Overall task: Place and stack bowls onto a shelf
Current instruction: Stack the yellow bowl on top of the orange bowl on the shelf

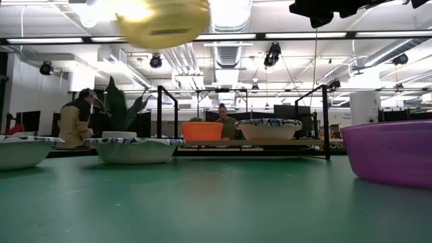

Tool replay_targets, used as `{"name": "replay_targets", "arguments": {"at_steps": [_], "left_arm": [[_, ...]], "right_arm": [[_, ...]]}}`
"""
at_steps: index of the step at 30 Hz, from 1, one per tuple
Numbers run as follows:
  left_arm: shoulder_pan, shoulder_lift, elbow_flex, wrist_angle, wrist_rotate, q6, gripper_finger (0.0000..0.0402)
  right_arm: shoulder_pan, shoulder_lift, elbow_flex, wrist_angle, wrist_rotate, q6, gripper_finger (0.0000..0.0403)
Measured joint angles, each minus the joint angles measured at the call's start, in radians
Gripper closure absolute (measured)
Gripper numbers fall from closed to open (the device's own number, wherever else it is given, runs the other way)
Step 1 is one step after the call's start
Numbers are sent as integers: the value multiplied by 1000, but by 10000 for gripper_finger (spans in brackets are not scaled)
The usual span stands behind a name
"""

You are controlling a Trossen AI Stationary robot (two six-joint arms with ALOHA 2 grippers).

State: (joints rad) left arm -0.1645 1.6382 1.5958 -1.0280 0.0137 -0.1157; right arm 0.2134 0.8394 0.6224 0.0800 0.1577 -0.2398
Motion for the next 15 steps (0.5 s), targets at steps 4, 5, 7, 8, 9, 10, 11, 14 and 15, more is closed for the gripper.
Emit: {"name": "replay_targets", "arguments": {"at_steps": [4,5,7,8,9,10,11,14,15], "left_arm": [[144,0,102,-11,-54,114,401],[185,0,119,-11,-68,130,401],[270,4,152,-12,-100,154,402],[313,8,165,-11,-110,161,402],[357,12,176,-9,-115,168,402],[399,19,187,-7,-118,172,402],[438,26,198,-2,-120,174,402],[546,60,224,7,-121,174,402],[575,74,230,7,-121,174,402]], "right_arm": [[0,0,0,-1,0,0,312],[0,0,0,-1,0,0,312],[0,0,0,-1,0,0,312],[0,0,0,-2,0,0,312],[0,0,0,-2,0,0,312],[0,0,0,-2,0,0,312],[0,0,0,-4,0,0,312],[-1,0,0,-7,0,-7,312],[-2,0,0,-9,0,-7,312]]}}
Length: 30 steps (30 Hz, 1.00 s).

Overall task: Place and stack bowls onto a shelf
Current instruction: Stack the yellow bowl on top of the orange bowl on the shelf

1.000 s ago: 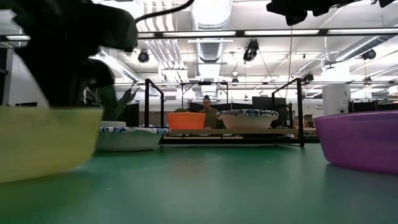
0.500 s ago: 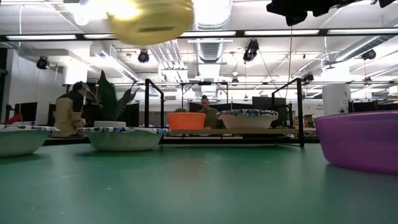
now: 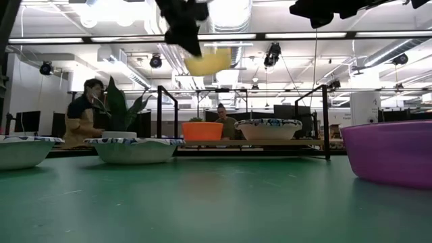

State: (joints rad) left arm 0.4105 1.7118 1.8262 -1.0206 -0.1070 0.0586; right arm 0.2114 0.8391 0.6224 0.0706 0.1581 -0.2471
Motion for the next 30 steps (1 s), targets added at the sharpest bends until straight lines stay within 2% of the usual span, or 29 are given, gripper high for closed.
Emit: {"name": "replay_targets", "arguments": {"at_steps": [4,9,20,24,30], "left_arm": [[80,67,25,-2,1,2,402],[128,173,87,-49,-16,4,402],[173,394,338,-232,-41,55,401],[175,426,382,-246,-42,64,401],[179,430,378,-249,-42,65,401]], "right_arm": [[-3,0,0,-14,1,0,312],[-3,0,0,-14,2,1,312],[-3,0,0,-27,1,2,312],[-3,0,0,-38,1,2,312],[-3,0,0,-37,1,-1,312]]}}
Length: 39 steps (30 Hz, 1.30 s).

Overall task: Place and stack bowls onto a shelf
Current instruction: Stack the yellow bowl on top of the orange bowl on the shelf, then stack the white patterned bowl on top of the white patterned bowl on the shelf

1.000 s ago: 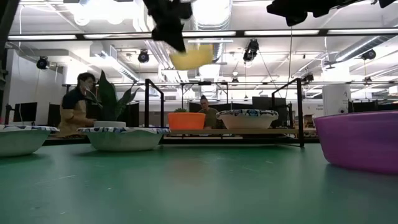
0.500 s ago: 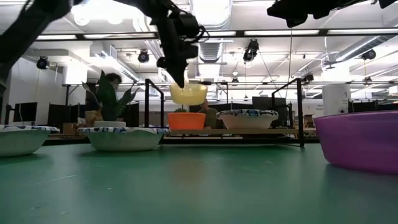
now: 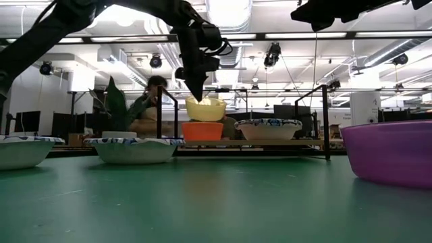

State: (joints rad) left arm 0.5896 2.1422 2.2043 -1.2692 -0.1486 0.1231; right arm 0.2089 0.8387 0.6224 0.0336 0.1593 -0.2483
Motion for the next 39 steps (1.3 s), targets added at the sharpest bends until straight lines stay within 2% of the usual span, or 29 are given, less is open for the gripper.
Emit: {"name": "replay_targets", "arguments": {"at_steps": [10,22,29,36,39], "left_arm": [[2,0,-6,-2,-1,7,398],[2,0,-7,4,-1,8,351],[-5,0,-7,4,0,25,345],[-41,-28,-8,-8,122,40,345],[-84,-49,-8,-22,140,35,345]], "right_arm": [[0,0,0,1,0,-6,312],[0,0,0,1,27,-6,312],[0,0,0,1,27,-6,312],[0,0,0,-1,27,-6,312],[0,0,0,-4,27,-7,312]]}}
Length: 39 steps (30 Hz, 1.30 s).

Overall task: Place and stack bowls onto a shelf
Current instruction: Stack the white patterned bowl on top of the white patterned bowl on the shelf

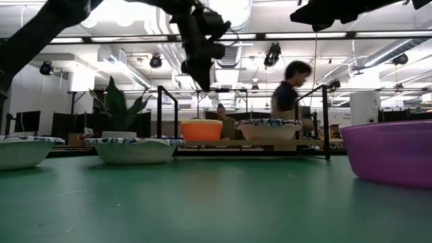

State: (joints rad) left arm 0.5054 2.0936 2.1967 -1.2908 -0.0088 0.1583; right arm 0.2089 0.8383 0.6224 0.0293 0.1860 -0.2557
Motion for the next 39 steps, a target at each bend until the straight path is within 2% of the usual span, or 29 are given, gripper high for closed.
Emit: {"name": "replay_targets", "arguments": {"at_steps": [6,10,13,16,22,27,32,36,39], "left_arm": [[-127,-64,-7,-52,1,3,345],[-215,-137,-89,-39,3,22,345],[-270,-231,-231,27,4,-27,345],[-330,-354,-428,166,-1,-106,345],[-474,-621,-838,528,-4,-256,345],[-581,-824,-1107,834,-9,-279,345],[-628,-994,-1283,1035,-77,-267,345],[-629,-1114,-1371,1081,-163,-245,345],[-629,-1193,-1416,1084,-278,-246,345]], "right_arm": [[0,0,0,-8,0,0,312],[0,0,0,-8,0,1,312],[0,0,0,-8,1,6,312],[0,0,0,-5,28,9,312],[-2,9,0,-13,240,75,312],[0,63,8,43,243,84,317],[0,188,93,33,235,106,326],[-2,313,180,27,225,91,331],[-19,400,261,-1,205,81,334]]}}
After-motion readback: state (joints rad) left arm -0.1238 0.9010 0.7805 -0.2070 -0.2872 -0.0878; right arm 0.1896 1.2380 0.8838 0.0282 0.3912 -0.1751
